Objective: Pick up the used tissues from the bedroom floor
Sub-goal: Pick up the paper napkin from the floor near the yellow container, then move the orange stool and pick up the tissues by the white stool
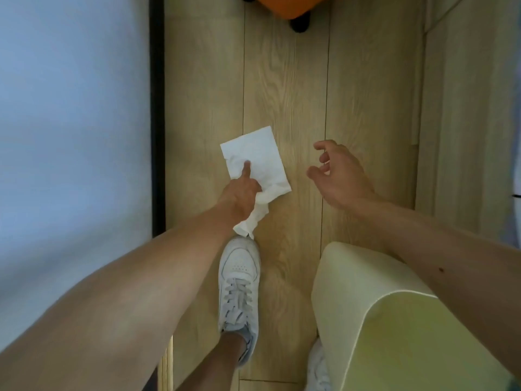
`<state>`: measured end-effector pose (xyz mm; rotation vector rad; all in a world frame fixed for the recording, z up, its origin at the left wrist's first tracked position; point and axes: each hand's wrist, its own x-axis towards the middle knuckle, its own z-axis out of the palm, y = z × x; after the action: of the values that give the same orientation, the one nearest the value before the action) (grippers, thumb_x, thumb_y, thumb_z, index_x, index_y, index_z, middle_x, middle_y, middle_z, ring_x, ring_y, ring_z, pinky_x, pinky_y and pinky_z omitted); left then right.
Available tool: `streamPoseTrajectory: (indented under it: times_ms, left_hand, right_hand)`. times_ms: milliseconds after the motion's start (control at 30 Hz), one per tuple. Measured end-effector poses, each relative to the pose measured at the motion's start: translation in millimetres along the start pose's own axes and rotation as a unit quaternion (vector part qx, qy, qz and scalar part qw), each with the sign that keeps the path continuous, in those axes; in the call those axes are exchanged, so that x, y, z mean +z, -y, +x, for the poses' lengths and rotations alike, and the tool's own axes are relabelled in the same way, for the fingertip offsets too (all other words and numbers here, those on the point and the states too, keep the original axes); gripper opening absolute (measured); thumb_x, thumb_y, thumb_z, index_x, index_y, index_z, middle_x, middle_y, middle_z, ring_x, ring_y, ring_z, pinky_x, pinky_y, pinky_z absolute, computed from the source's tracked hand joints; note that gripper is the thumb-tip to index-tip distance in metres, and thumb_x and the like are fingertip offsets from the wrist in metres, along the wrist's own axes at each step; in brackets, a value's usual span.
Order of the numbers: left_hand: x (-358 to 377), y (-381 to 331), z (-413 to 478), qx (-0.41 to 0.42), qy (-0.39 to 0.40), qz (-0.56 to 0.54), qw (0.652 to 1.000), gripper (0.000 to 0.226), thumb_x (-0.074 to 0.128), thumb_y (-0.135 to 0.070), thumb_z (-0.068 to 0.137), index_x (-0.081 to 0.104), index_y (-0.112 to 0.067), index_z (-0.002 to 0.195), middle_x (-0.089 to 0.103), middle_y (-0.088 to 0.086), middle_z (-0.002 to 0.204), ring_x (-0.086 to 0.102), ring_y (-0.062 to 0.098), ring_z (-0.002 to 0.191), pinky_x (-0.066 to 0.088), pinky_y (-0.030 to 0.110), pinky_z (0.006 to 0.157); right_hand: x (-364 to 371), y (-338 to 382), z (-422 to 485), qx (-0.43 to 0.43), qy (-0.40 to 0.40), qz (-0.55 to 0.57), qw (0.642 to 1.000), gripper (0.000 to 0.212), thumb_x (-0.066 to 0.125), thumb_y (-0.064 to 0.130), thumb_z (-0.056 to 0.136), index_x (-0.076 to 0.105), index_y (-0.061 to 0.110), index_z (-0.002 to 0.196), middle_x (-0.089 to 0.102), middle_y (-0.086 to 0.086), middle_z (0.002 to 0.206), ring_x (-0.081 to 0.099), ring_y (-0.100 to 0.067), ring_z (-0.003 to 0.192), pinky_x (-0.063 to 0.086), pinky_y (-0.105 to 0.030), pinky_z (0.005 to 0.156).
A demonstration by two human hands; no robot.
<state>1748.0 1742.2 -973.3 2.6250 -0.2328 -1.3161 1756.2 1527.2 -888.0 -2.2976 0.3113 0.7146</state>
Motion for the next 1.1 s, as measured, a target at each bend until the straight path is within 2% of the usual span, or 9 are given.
streamPoseTrajectory:
  times_ms: [67,167,367,500,667,833,933,1000,1100]
  left_hand:
    - [1.4,3.9,5.3,0.032,-0.020,0.057,0.998,0.047,0.035,-0.005,0.101,0.044,0.000,0.146,0.022,0.008,0.164,0.049,0.042,0.132,0.043,0.050,0.100]
    - [-0.6,4.7,4.9,0.038,-0.063,0.101,0.992,0.037,0.035,-0.004,0.100,0.056,0.006,0.129,0.046,0.022,0.142,0.058,0.046,0.112,0.045,0.049,0.084]
    - [-49.6,-7.7,-34.5,0.014,-0.071,0.088,0.994,0.017,0.050,-0.002,0.095,0.066,-0.003,0.102,0.060,0.009,0.103,0.066,0.029,0.090,0.049,0.034,0.069]
    - [-121.8,-49.7,-105.1,0.047,-0.159,-0.062,0.984,0.013,0.055,-0.002,0.086,0.066,-0.008,0.091,0.068,0.007,0.091,0.064,0.024,0.083,0.052,0.039,0.070]
    - [-248.8,-119.0,-222.1,0.126,-0.260,-0.231,0.929,0.023,0.062,-0.008,0.083,0.044,-0.021,0.090,0.057,-0.005,0.083,0.054,0.016,0.073,0.047,0.029,0.058]
    - [-358.4,-171.4,-311.2,0.135,-0.358,-0.226,0.896,0.042,0.076,-0.016,0.081,0.049,-0.029,0.110,0.058,-0.013,0.099,0.057,0.008,0.088,0.043,0.011,0.075]
    - [-395.6,-178.4,-322.6,0.134,-0.396,-0.215,0.883,0.058,0.078,-0.015,0.081,0.053,-0.025,0.132,0.063,-0.012,0.103,0.058,0.011,0.095,0.044,0.018,0.090]
    - [-417.3,-179.9,-314.7,0.127,-0.405,-0.201,0.883,0.046,0.079,-0.014,0.080,0.065,-0.022,0.123,0.069,-0.012,0.101,0.058,0.013,0.097,0.049,0.030,0.090]
    - [-442.2,-175.8,-280.5,0.126,-0.403,-0.171,0.890,0.025,0.078,-0.009,0.074,0.075,-0.024,0.094,0.070,-0.015,0.087,0.053,0.010,0.089,0.050,0.033,0.081]
  right_hand:
    - [2.1,-3.3,6.1,0.002,0.001,0.011,1.000,0.053,0.059,0.028,0.095,0.042,0.019,0.144,0.053,-0.006,0.127,0.058,-0.020,0.109,0.051,-0.037,0.092]
    - [4.2,-3.9,7.7,0.009,0.008,0.020,1.000,0.053,0.058,0.030,0.095,0.042,0.019,0.145,0.054,-0.005,0.127,0.058,-0.019,0.109,0.048,-0.032,0.088]
    - [-20.5,17.6,-11.2,0.035,0.004,0.057,0.998,0.058,0.061,0.033,0.094,0.039,0.021,0.146,0.053,-0.004,0.130,0.055,-0.013,0.105,0.042,-0.025,0.080]
    - [-79.3,64.4,-58.1,0.032,0.022,0.044,0.998,0.066,0.068,0.026,0.090,0.035,0.028,0.147,0.049,0.002,0.135,0.054,-0.011,0.113,0.046,-0.020,0.078]
    - [-192.5,172.1,-123.9,-0.115,0.062,-0.030,0.991,0.083,0.072,0.011,0.079,0.029,0.040,0.143,0.033,0.021,0.142,0.058,-0.008,0.108,0.055,-0.031,0.088]
    - [-305.7,262.0,-168.0,-0.182,0.008,-0.041,0.982,0.061,0.068,0.013,0.082,0.044,0.038,0.132,0.047,0.022,0.129,0.059,-0.009,0.107,0.052,-0.029,0.087]
    - [-332.0,286.6,-169.9,-0.195,-0.026,-0.027,0.980,0.064,0.068,0.016,0.083,0.039,0.041,0.134,0.058,0.018,0.126,0.059,-0.009,0.110,0.045,-0.022,0.088]
    - [-339.3,294.8,-159.3,-0.185,-0.027,-0.005,0.982,0.071,0.066,0.014,0.083,0.030,0.042,0.139,0.063,0.013,0.121,0.061,-0.014,0.107,0.043,-0.023,0.083]
    - [-337.0,299.2,-126.1,-0.171,-0.020,0.010,0.985,0.074,0.063,0.011,0.084,0.026,0.043,0.140,0.063,0.011,0.116,0.060,-0.016,0.107,0.040,-0.025,0.081]
